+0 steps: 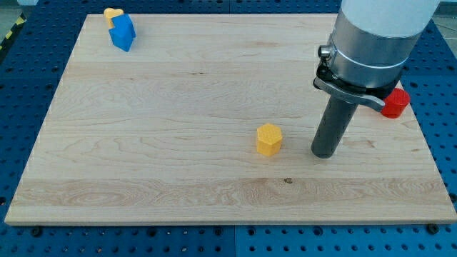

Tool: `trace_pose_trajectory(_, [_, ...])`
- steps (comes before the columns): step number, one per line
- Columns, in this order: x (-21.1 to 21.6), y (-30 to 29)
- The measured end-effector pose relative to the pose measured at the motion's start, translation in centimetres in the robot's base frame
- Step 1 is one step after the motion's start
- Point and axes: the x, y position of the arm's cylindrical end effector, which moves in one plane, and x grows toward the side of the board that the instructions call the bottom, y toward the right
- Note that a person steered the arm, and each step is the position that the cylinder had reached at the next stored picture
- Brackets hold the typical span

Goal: Move the yellow hexagon to the left side

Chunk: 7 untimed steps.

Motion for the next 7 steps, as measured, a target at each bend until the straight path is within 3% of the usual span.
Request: trace_pose_trajectory(7, [0.0,-6.1])
